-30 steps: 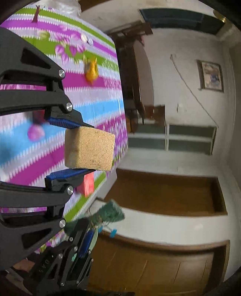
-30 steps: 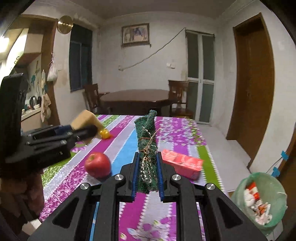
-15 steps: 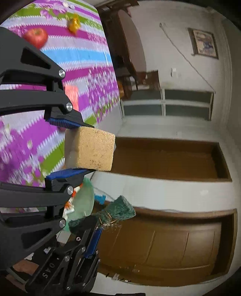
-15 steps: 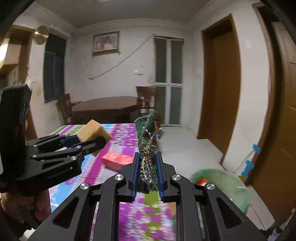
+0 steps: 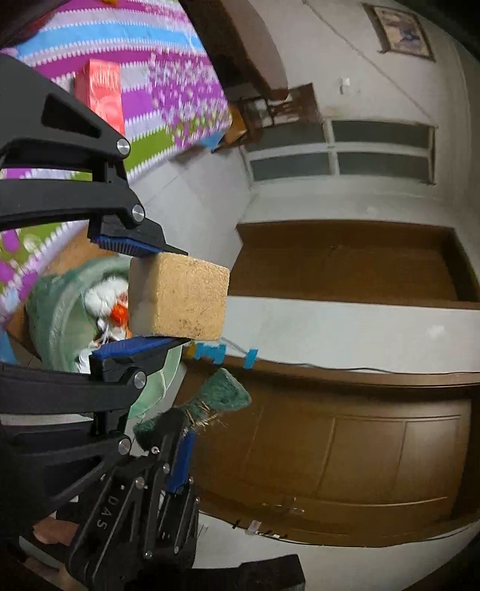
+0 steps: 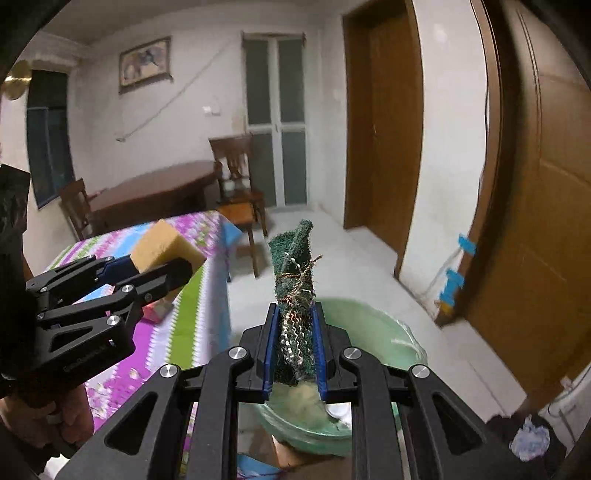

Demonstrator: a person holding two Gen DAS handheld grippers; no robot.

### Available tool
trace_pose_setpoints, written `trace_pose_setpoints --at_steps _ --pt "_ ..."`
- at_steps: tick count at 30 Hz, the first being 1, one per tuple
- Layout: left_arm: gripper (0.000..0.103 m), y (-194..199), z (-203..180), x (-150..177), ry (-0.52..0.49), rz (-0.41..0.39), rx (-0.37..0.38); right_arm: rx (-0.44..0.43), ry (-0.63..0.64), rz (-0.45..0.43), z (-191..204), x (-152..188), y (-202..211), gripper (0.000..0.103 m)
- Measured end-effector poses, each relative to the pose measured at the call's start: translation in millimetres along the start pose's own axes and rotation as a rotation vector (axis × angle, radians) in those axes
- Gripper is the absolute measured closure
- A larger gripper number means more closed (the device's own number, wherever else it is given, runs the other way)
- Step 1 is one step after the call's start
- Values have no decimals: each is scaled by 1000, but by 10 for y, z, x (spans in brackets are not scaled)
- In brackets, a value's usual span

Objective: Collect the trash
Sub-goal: 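Carry the sponge and green scrubber to the green bin, then open both tools to drop the sponge and scrubber into the bin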

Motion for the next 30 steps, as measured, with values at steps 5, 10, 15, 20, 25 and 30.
trace_pose_setpoints --at_steps 5,10,15,20,25,30 --pt "67 -397 -135 73 4 59 34 3 -35 86 -332 134 -402 85" --pt "67 -673 -183 201 9 113 40 6 -62 139 -532 227 -731 85" --pt "67 -875 -205 319 2 152 25 16 -71 163 -602 277 -924 85" --pt "67 -966 -193 363 0 170 13 16 -73 176 -570 309 -1007 85" --pt "67 -1012 -214 362 1 176 9 16 -75 184 -532 343 -1043 85" --pt "67 -1030 -230 346 2 177 7 17 -76 183 -490 354 -1023 85"
Point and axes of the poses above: each gripper's, at about its wrist camera, not at the fingertips, and y roughly against the way its jaws point, z to its left, x to its underside, the point moved 7 cm from there along -y, roughly the way its jaws point, and after that the axes turned 7 degrees about x, right-handed, at the moved point
